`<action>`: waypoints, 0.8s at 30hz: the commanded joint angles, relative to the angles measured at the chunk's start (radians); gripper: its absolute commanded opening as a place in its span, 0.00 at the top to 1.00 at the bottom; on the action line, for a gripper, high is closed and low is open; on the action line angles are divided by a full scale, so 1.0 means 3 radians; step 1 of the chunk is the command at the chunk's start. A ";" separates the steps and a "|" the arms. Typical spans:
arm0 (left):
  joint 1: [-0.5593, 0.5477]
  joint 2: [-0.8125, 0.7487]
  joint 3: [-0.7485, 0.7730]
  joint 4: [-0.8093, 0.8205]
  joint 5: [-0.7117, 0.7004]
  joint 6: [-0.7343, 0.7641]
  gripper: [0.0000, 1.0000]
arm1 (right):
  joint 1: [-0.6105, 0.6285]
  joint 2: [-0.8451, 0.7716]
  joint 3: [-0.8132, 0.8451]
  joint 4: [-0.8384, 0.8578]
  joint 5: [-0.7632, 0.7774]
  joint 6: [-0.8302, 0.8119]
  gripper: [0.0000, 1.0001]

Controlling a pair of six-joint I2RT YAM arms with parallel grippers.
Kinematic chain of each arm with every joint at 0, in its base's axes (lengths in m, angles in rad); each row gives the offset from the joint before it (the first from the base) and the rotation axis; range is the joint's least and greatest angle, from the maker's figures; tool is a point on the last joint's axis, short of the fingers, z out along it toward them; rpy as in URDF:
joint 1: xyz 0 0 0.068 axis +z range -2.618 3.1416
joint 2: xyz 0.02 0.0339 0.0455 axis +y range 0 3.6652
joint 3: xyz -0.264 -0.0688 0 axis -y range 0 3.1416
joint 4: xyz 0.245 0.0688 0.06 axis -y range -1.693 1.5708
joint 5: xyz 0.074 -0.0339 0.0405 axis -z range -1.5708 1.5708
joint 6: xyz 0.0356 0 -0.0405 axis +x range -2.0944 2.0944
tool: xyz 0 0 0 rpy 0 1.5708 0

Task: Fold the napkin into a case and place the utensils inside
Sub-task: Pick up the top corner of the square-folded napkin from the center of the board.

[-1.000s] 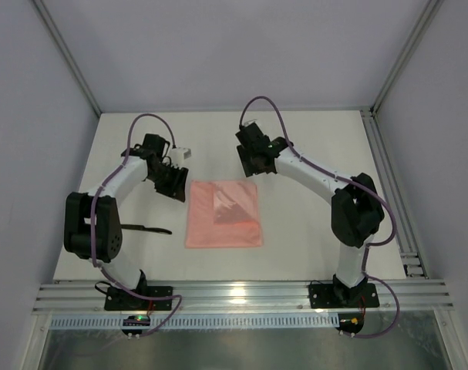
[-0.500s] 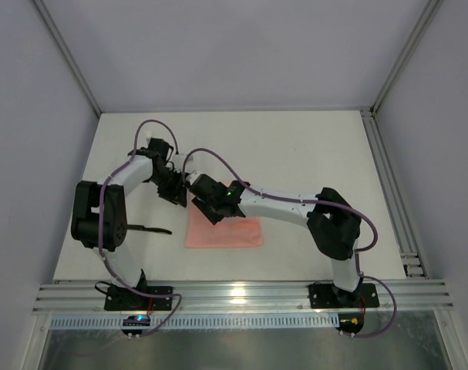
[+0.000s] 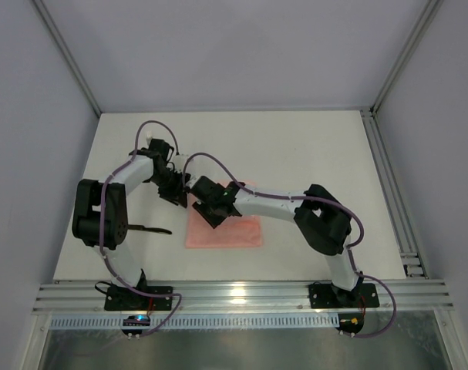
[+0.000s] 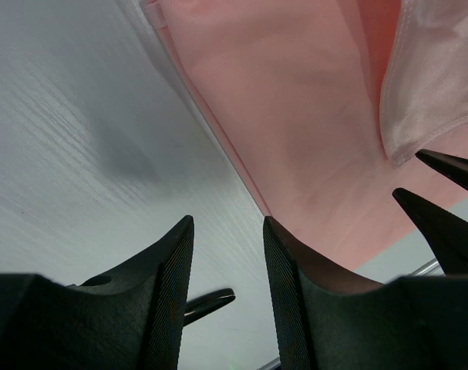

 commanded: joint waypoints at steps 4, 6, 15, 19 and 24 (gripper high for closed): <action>0.0008 -0.0075 0.0013 0.0044 0.0045 -0.0038 0.57 | -0.0055 0.0106 -0.0009 0.0049 -0.0051 -0.0056 0.65; 0.0008 -0.0075 0.0013 0.0044 0.0040 -0.0038 0.57 | -0.0066 0.0117 -0.0009 0.0039 -0.0011 -0.0051 0.67; 0.0008 -0.0080 -0.0003 0.0009 0.0045 -0.0002 0.57 | -0.0081 0.0142 0.0011 0.0059 0.0036 -0.0102 0.84; 0.0008 -0.0086 0.0002 -0.0007 0.0055 0.0024 0.57 | -0.0086 0.0122 0.0042 0.0024 0.0031 -0.0127 0.96; 0.0013 -0.0040 -0.0038 0.0100 0.0019 0.0039 0.57 | -0.0086 0.0055 0.0216 -0.0058 -0.0051 -0.0031 0.96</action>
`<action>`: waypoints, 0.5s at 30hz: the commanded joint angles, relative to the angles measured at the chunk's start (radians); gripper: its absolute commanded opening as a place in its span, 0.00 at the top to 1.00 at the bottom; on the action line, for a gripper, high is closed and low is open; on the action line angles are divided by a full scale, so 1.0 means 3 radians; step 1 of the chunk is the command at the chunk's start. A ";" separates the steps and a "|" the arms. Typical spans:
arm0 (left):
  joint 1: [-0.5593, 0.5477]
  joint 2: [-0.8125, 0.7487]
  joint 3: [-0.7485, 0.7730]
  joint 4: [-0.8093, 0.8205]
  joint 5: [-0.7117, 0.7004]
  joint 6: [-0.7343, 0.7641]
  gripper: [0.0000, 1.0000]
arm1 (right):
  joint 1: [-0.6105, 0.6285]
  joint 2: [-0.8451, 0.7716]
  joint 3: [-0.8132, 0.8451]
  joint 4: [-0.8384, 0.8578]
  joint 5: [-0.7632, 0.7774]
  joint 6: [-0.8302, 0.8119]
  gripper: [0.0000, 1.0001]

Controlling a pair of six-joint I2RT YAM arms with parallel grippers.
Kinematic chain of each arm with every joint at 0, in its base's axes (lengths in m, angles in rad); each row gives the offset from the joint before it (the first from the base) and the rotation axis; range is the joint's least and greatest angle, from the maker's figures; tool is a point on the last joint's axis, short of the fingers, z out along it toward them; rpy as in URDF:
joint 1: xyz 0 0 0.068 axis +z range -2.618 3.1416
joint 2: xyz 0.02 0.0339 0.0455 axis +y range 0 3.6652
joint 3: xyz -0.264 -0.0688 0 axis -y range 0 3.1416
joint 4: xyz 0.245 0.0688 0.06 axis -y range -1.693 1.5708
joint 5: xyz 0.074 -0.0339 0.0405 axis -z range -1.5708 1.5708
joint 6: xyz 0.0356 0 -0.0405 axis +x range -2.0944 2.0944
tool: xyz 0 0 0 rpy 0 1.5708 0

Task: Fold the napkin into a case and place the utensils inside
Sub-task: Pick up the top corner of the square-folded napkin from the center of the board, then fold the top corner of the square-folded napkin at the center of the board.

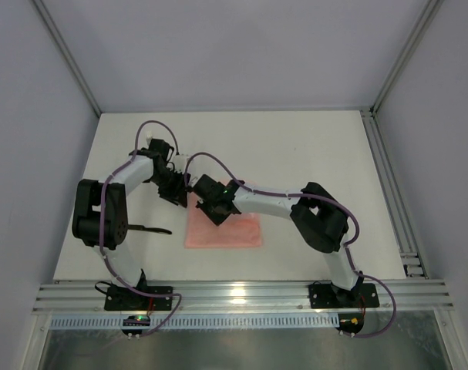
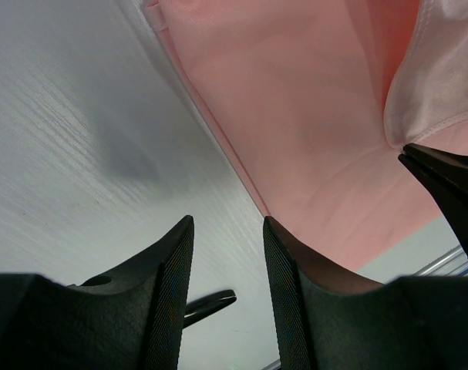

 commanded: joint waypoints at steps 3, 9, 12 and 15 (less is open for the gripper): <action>0.0013 0.0042 -0.0049 0.0135 0.0018 0.0028 0.57 | -0.0010 -0.0152 0.0187 0.0027 -0.0238 0.0197 0.96; 0.0013 0.0068 -0.0079 0.0166 0.0002 0.0023 0.60 | 0.0016 -0.0249 0.0033 0.0196 -0.0490 0.0525 0.96; 0.0008 0.0109 -0.0095 0.0176 0.0048 0.0007 0.63 | 0.0057 -0.0239 -0.0023 0.0369 -0.0648 0.0688 0.96; 0.0013 0.0129 -0.0105 0.0176 0.0069 0.0012 0.66 | 0.0077 -0.0234 -0.0053 0.0502 -0.0699 0.0888 0.96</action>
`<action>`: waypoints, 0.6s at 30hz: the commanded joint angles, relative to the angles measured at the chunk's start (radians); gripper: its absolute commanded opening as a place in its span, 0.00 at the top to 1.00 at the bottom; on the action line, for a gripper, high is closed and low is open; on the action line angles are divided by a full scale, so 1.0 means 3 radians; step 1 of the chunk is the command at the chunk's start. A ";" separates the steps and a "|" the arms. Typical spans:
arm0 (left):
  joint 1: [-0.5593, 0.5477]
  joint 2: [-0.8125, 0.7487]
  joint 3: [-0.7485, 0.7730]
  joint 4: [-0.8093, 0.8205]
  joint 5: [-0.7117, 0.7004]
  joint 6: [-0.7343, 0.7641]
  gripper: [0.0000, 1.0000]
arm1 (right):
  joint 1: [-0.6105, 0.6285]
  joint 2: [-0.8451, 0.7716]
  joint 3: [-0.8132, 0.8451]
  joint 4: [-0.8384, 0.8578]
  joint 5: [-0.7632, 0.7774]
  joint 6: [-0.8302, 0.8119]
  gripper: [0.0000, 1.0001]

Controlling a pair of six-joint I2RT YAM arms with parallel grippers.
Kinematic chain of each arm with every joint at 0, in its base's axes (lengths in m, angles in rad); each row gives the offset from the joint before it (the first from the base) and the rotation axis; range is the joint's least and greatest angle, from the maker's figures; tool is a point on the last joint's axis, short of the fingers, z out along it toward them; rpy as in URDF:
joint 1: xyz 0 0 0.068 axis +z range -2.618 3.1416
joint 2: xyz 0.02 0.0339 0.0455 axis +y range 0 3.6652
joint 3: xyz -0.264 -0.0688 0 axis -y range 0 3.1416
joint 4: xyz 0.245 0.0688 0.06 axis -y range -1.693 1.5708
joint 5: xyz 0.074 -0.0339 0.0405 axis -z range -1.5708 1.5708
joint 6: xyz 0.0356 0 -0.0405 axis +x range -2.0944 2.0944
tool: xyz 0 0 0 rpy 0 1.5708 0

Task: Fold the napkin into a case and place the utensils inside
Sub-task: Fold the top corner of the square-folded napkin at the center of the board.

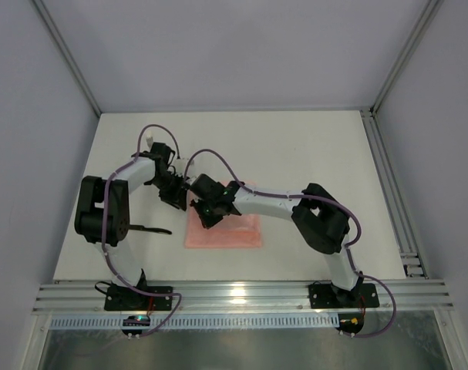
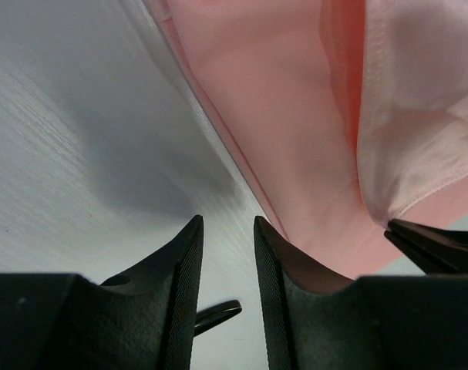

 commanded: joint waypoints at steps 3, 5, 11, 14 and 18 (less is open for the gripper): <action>0.0008 0.0024 -0.0040 0.0073 0.0154 0.0006 0.67 | 0.0082 -0.0220 -0.0084 0.0367 -0.0252 0.0369 0.96; 0.0008 0.0044 -0.0040 0.0058 0.0195 0.0021 0.67 | 0.0108 -0.0205 -0.0069 0.0372 -0.0283 0.0348 0.96; 0.0013 0.0090 -0.0056 0.0048 0.0272 0.0016 0.71 | 0.0282 -0.0169 -0.0069 0.0423 -0.0401 0.0231 0.96; 0.0013 0.0085 -0.0066 0.0042 0.0272 0.0027 0.71 | 0.0338 -0.0189 -0.0095 0.0449 -0.0390 0.0220 0.96; 0.0008 0.0085 -0.0076 0.0053 0.0257 0.0027 0.71 | 0.0343 -0.0195 -0.0110 0.0505 -0.0426 0.0241 0.96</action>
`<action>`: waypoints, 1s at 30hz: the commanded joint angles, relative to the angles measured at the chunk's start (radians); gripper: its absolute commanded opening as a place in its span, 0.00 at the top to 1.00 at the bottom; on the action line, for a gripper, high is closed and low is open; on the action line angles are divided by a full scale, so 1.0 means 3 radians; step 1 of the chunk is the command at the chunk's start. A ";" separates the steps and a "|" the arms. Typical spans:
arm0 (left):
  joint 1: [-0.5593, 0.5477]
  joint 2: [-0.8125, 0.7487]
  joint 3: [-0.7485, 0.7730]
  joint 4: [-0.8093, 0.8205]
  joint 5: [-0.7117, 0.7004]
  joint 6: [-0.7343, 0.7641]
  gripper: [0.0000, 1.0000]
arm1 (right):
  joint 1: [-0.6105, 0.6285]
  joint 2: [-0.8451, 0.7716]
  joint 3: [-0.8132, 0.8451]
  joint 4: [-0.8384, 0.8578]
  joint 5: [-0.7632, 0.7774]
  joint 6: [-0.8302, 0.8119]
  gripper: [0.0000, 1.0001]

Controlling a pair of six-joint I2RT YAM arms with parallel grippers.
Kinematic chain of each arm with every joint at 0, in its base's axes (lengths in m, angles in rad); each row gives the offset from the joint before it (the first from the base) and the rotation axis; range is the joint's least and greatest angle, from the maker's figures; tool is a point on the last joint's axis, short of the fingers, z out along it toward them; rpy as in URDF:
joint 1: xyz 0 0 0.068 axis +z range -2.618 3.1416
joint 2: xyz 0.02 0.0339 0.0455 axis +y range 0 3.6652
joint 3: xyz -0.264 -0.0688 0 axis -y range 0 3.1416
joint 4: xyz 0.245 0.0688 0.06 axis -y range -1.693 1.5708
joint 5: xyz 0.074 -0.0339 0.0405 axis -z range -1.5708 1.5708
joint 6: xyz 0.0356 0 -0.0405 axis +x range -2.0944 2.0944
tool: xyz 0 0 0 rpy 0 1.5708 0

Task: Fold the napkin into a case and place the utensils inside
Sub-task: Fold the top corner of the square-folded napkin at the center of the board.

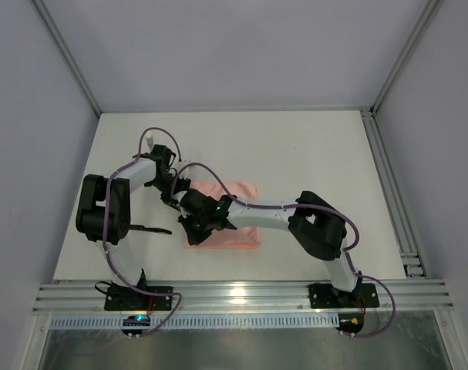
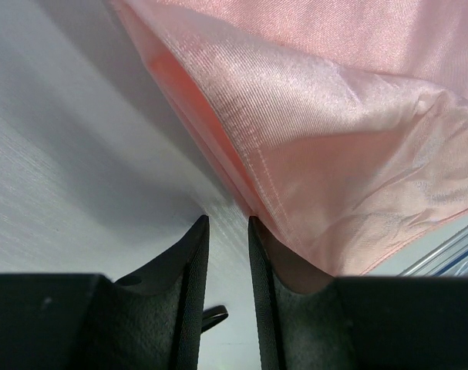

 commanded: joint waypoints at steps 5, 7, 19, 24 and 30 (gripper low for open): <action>0.0013 0.0009 -0.0020 0.0056 0.0050 0.0020 0.71 | 0.0008 -0.0126 -0.0015 0.0192 -0.0146 0.0022 0.96; 0.0013 0.0004 -0.0025 0.0067 0.0049 0.0015 0.71 | 0.0018 -0.0126 -0.0020 0.0208 -0.0161 0.0022 0.96; 0.0013 -0.0053 -0.0020 0.0072 -0.0007 0.0015 0.71 | 0.0033 0.0099 0.0098 0.0187 -0.0176 0.0022 0.96; 0.0013 -0.0053 -0.0020 0.0077 -0.0032 0.0020 0.71 | 0.0023 0.0150 0.0113 0.0244 -0.0151 0.0033 0.96; 0.0008 -0.0073 -0.0020 0.0077 -0.0053 0.0020 0.71 | 0.0008 0.0197 0.0067 0.0336 -0.0166 0.0099 0.96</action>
